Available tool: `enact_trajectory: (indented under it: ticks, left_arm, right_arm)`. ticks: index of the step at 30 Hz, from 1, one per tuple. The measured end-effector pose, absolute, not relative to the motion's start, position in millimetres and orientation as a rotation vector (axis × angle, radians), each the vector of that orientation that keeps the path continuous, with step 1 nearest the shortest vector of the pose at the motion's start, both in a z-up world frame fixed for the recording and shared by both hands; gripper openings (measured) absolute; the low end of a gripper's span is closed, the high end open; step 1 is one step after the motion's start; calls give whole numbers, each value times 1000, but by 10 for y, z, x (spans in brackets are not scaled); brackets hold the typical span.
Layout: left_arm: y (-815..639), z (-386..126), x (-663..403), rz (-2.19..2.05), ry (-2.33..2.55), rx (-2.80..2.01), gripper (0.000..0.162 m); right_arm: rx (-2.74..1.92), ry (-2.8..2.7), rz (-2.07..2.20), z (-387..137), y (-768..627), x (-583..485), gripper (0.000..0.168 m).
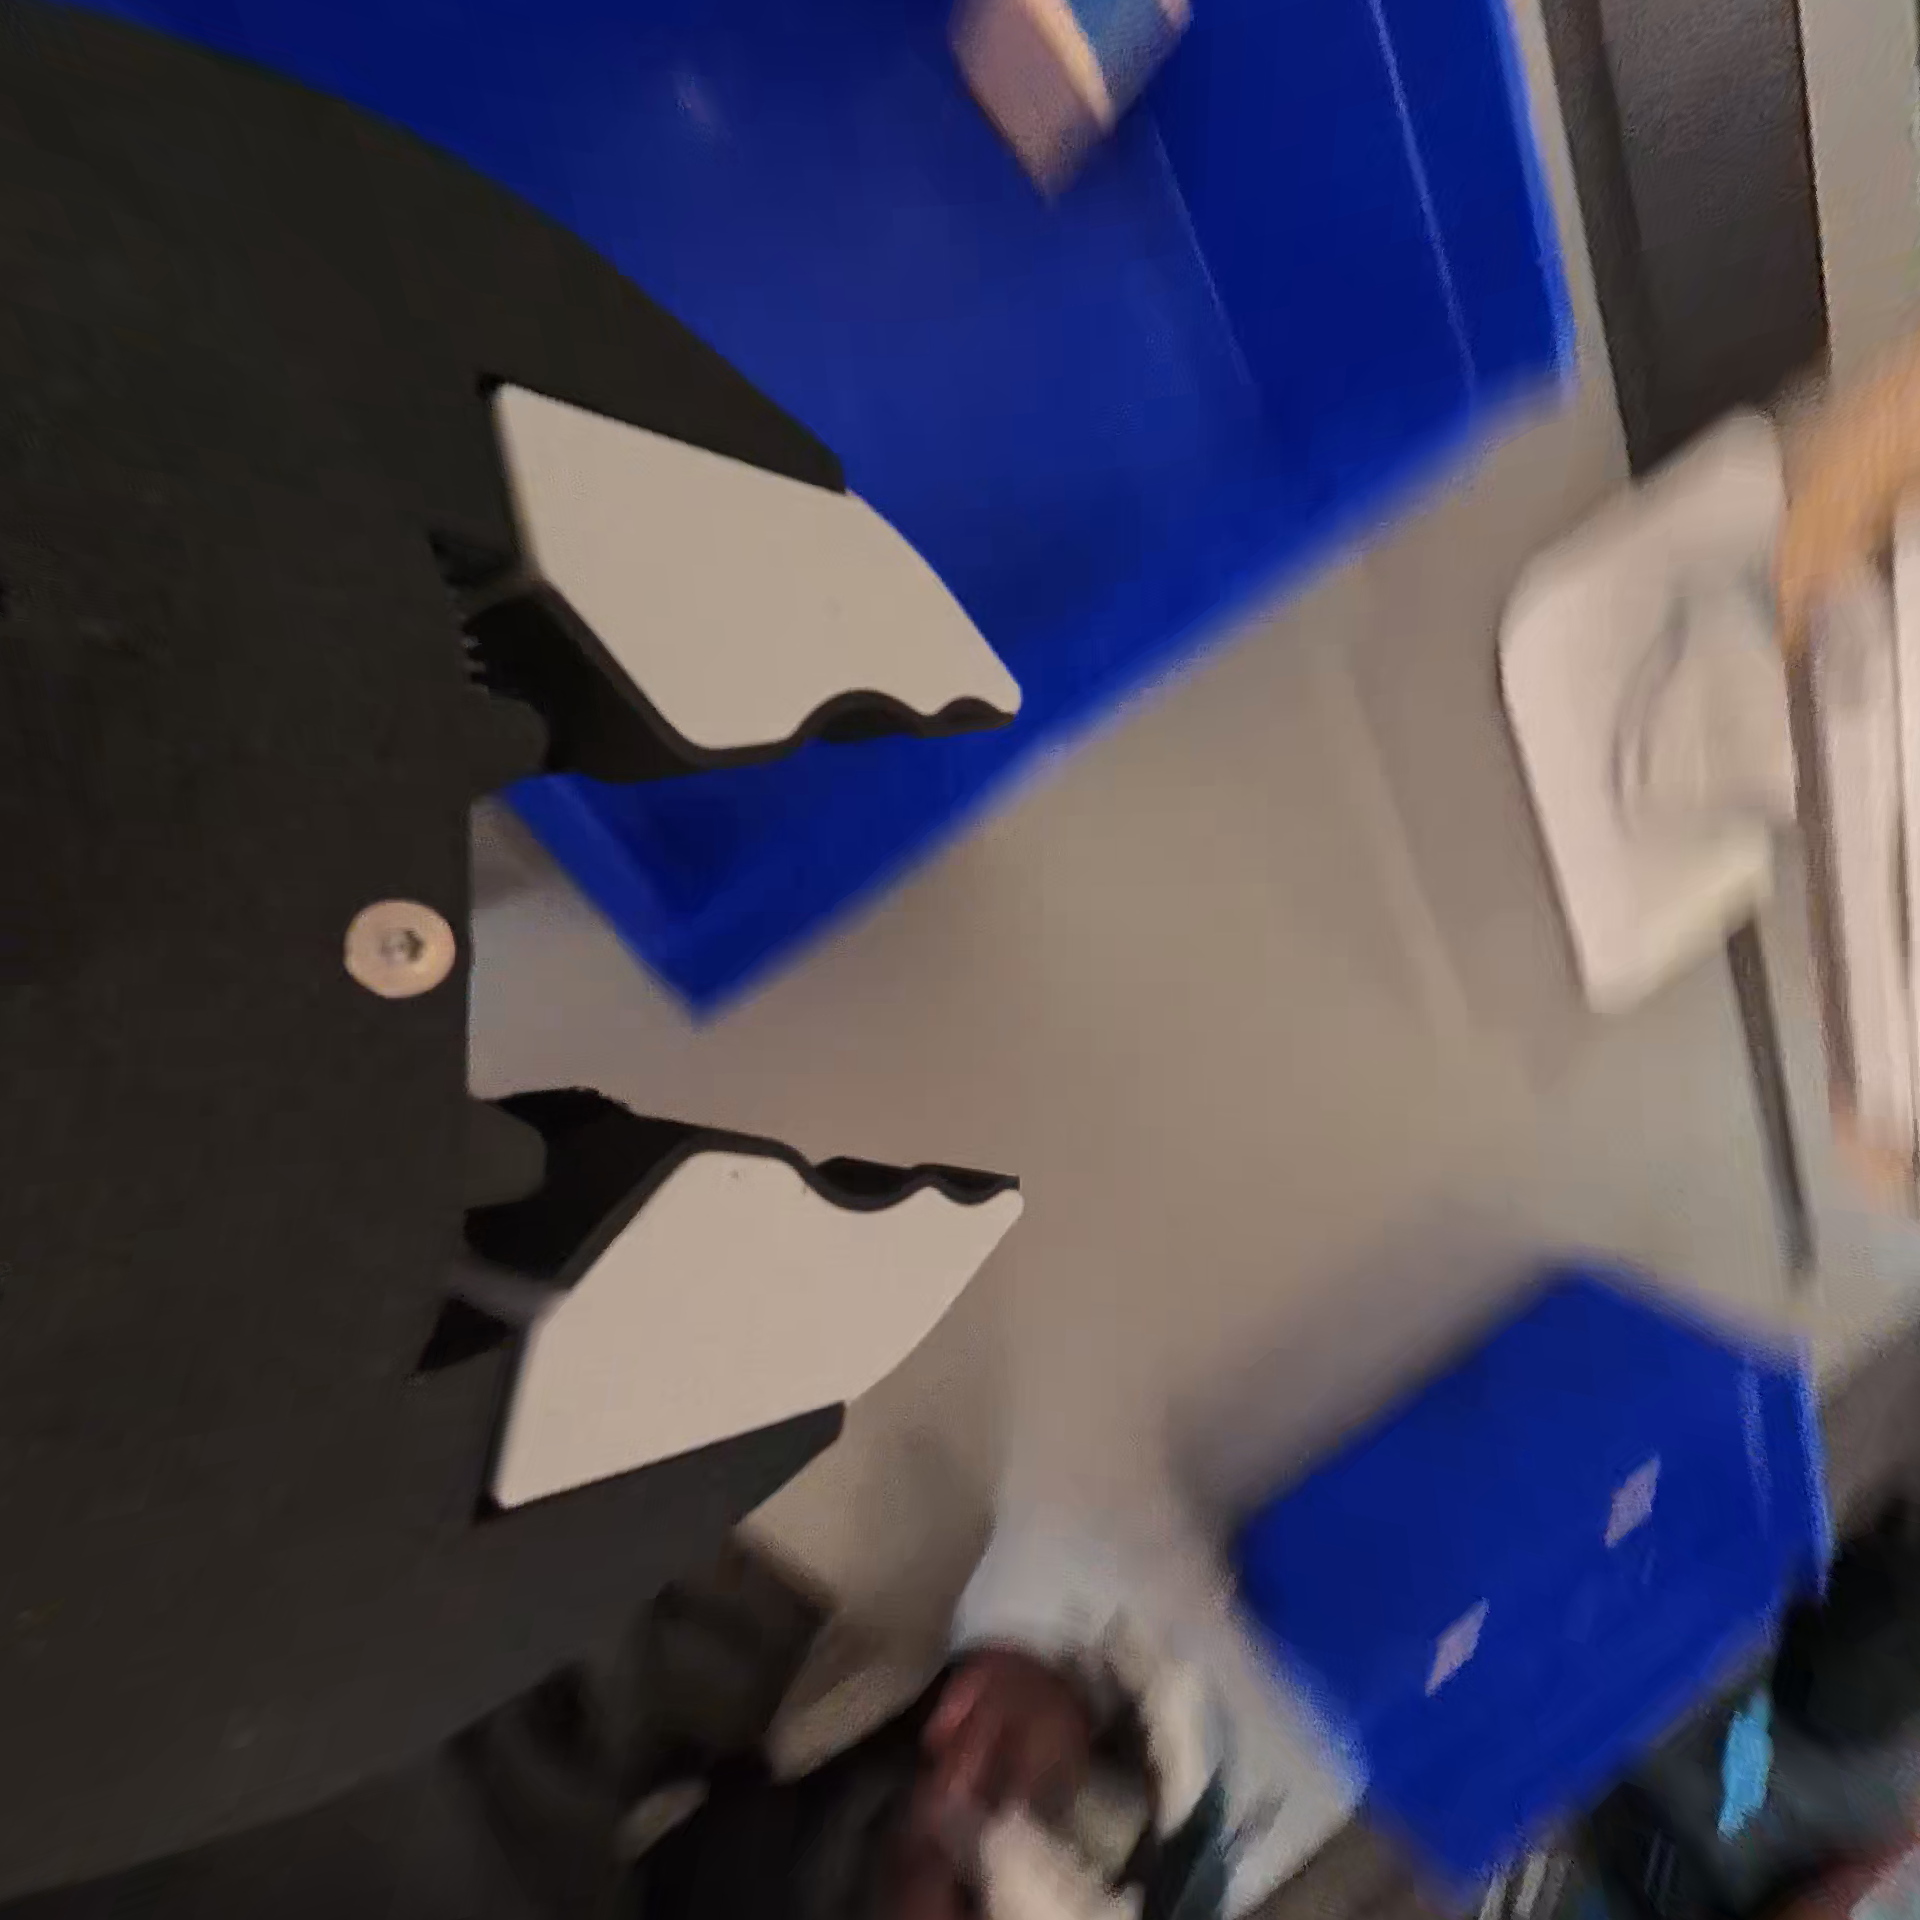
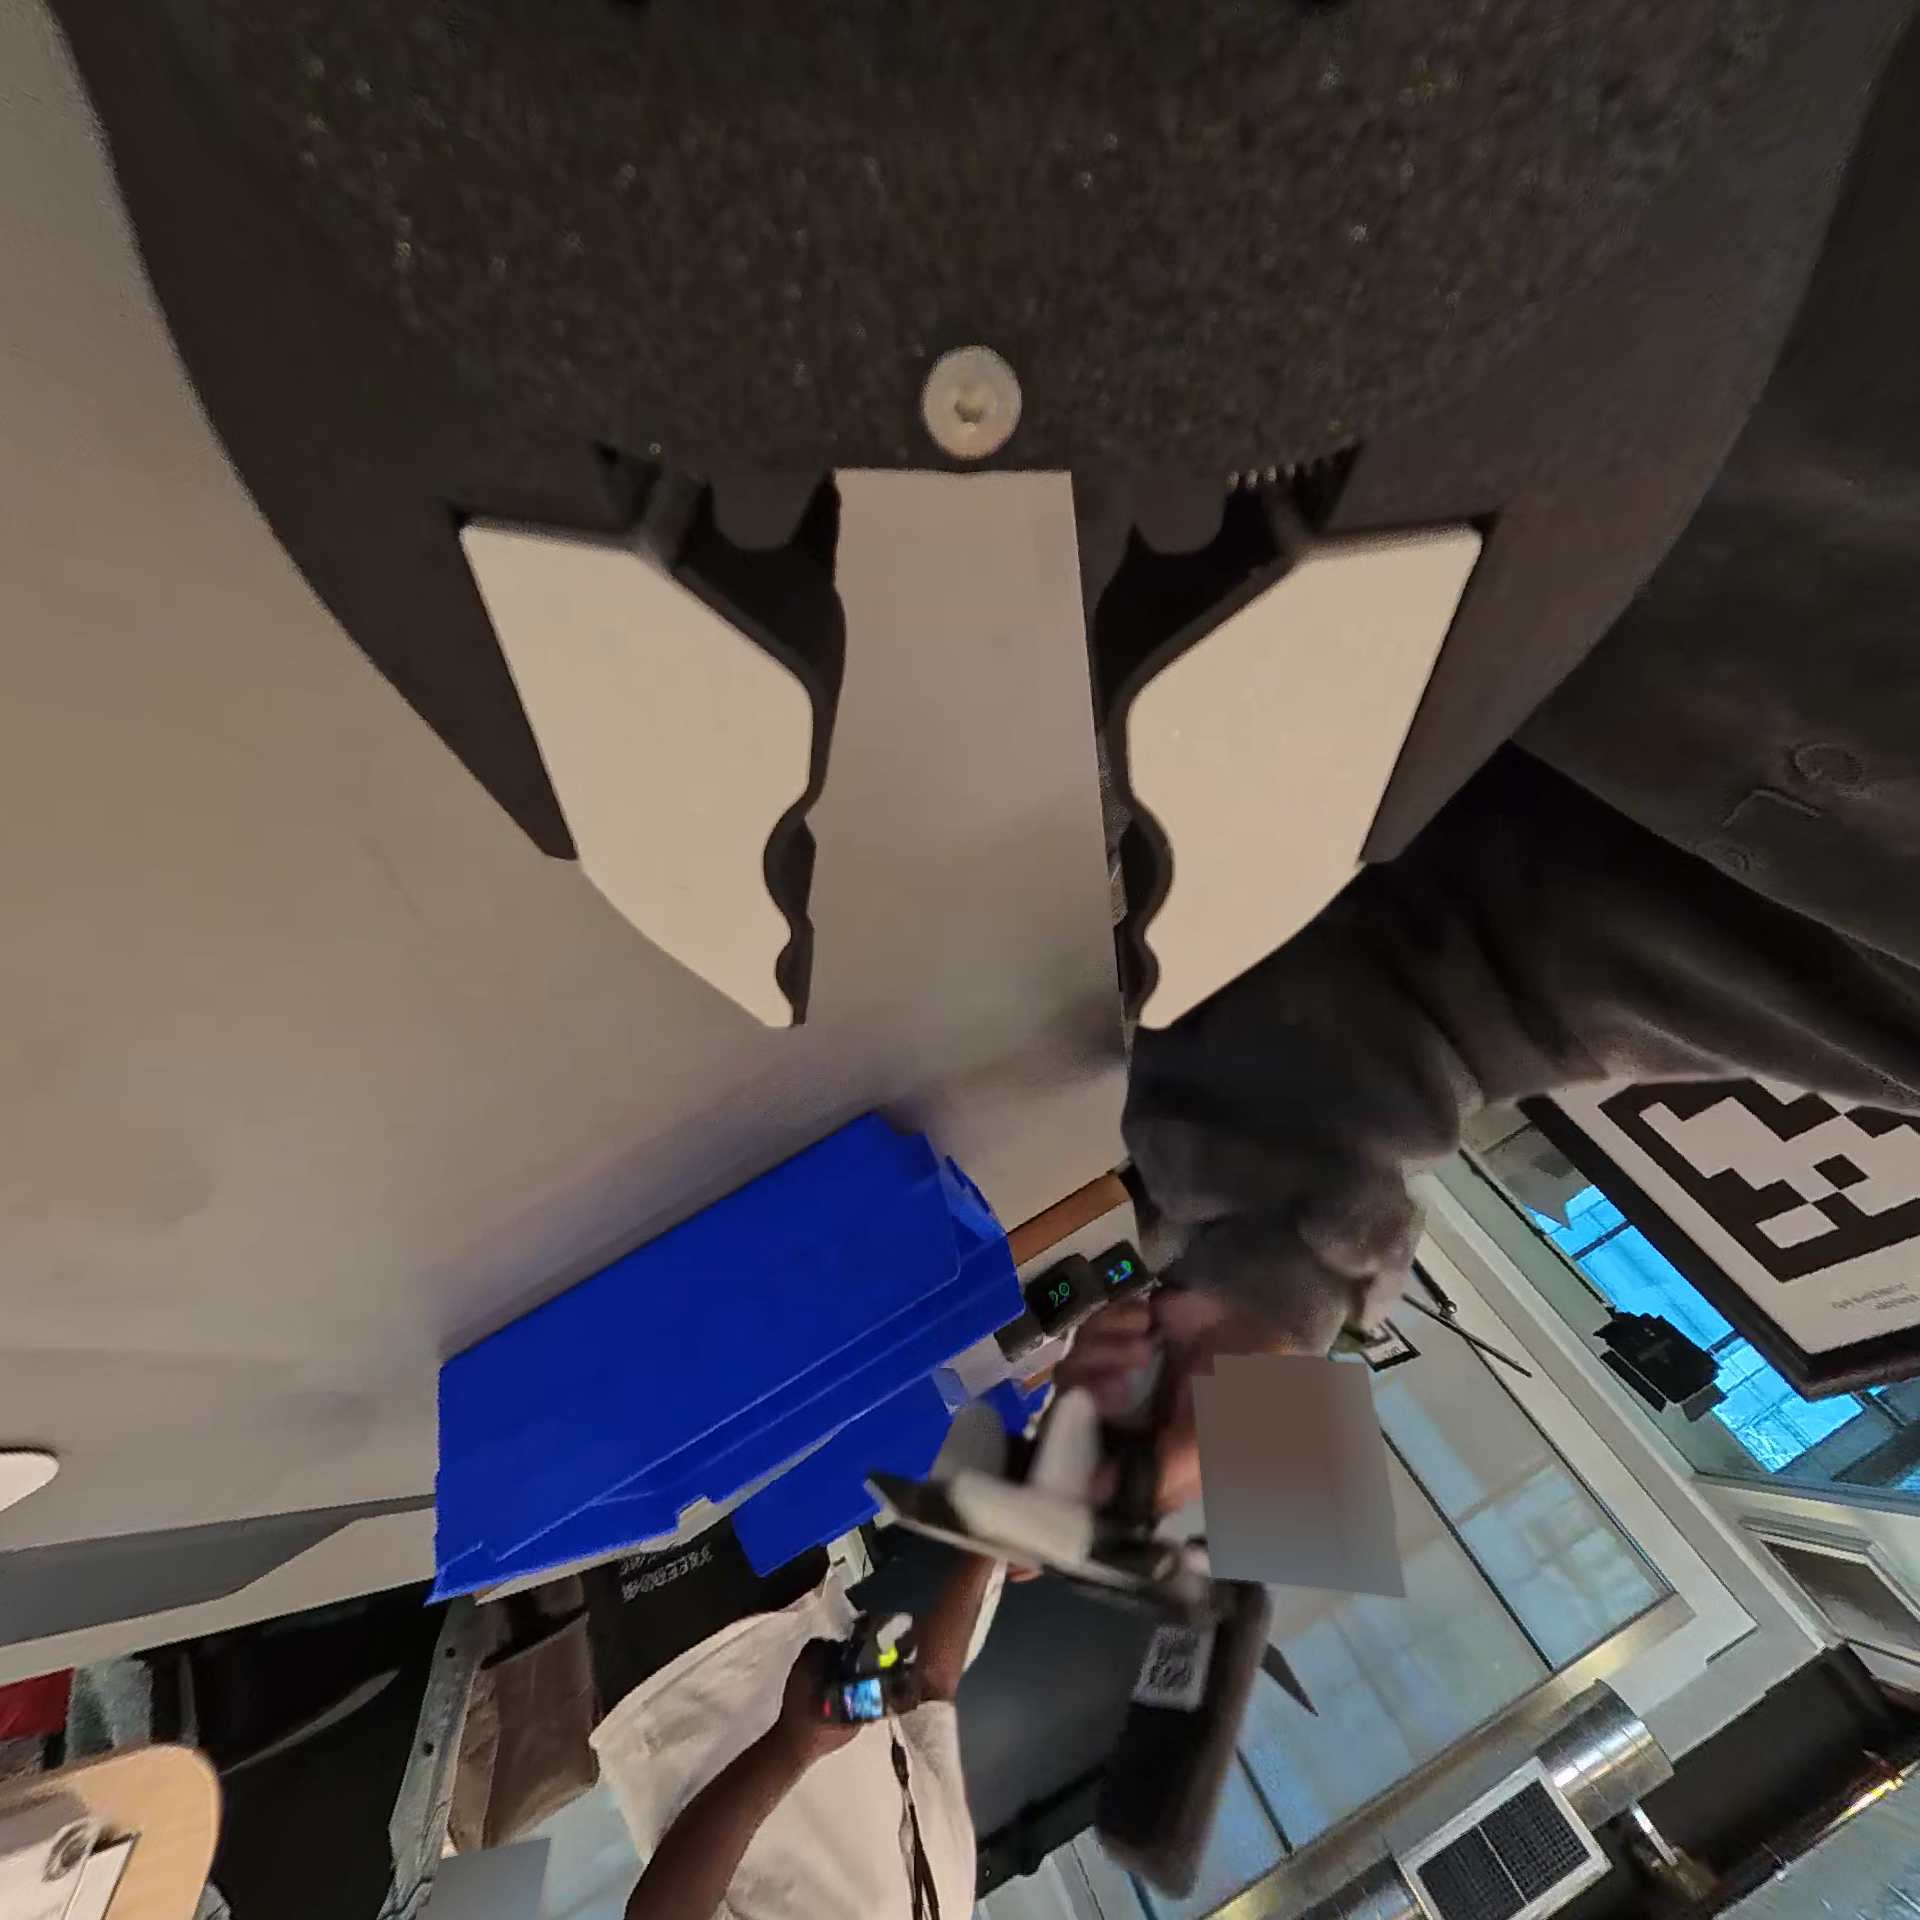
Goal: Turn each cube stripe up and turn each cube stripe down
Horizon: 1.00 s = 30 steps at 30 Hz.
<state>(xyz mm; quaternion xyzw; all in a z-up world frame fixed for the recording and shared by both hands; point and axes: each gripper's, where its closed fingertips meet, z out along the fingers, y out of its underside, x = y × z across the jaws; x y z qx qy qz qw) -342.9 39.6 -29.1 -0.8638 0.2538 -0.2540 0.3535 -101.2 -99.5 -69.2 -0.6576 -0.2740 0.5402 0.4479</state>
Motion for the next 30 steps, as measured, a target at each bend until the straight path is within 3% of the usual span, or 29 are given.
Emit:
enact_trajectory:
  ticks: [8,15,22,23,30]
  left_arm:
    - [1868,-828,-4394,-312,27,-2604,57]
    - [2305,-1460,-4801,-90,-274,-2837,63]
    - [2352,-1683,-4919,42,-276,-2894,57]
    - [2353,-1701,-4893,29,-259,-2893,44]
    - [2237,-1684,-4772,-60,-99,-2937,44]
  right_arm:
    - [-1662,-778,1365,-833,-1151,-1239,55]
    - [-1668,-777,1384,-881,-1192,-1218,51]
    - [-1666,-772,1400,-865,-1156,-1178,51]
    - [-1668,-773,1407,-868,-1159,-1180,51]
    - [-1682,-786,1397,-902,-1162,-1192,51]
